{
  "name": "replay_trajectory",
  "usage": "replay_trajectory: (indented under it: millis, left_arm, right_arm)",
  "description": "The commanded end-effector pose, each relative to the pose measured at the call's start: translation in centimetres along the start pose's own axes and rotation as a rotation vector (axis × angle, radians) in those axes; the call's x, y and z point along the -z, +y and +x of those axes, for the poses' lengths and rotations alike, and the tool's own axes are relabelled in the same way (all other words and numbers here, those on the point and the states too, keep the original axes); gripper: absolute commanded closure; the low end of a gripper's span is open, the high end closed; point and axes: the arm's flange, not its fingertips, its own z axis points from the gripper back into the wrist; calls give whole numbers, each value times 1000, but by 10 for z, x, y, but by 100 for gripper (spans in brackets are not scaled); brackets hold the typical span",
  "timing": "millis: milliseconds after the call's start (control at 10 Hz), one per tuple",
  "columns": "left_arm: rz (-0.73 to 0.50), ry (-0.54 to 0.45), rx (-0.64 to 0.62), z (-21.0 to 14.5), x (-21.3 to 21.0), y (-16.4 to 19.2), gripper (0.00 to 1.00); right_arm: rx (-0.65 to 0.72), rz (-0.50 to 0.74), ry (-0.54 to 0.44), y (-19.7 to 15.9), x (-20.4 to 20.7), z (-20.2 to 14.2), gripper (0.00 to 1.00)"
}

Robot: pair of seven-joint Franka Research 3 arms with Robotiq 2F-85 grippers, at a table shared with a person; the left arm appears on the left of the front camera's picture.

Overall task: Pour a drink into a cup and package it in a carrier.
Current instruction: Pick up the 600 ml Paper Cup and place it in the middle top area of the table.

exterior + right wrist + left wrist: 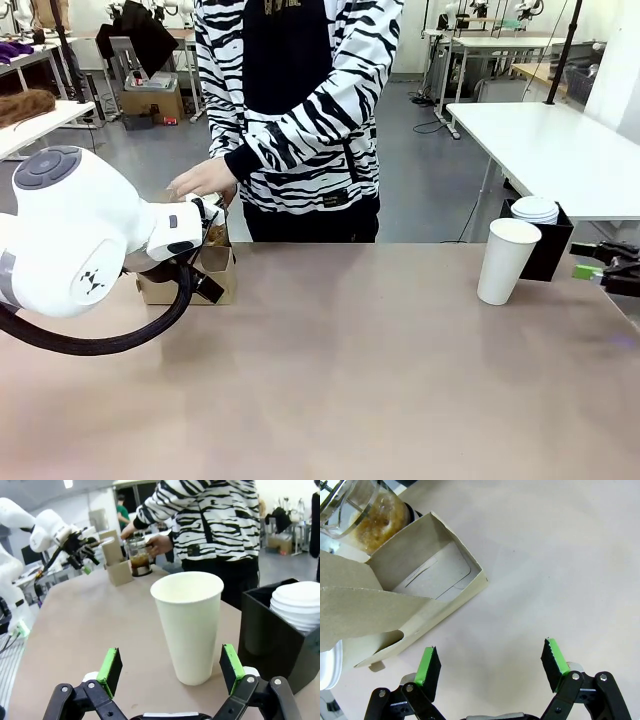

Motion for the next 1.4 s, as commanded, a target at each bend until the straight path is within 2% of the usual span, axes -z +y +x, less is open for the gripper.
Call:
replay_trajectory:
  millis: [0,200,700,1300]
  left_arm:
    - [-1,-1,1,0,0,0,0]
    - [-1,-1,1,0,0,0,0]
    - [-1,-1,1,0,0,0,0]
    - [-1,-1,1,0,0,0,0]
  right_arm:
    - [-14,-21,-75,-10,17,-20,0]
    - [-2,-22,-104,-6,33,-34,0]
    - [-5,-88,-122,-3,66,-41,0]
    - [3,-76,-82,2,102,-40,0]
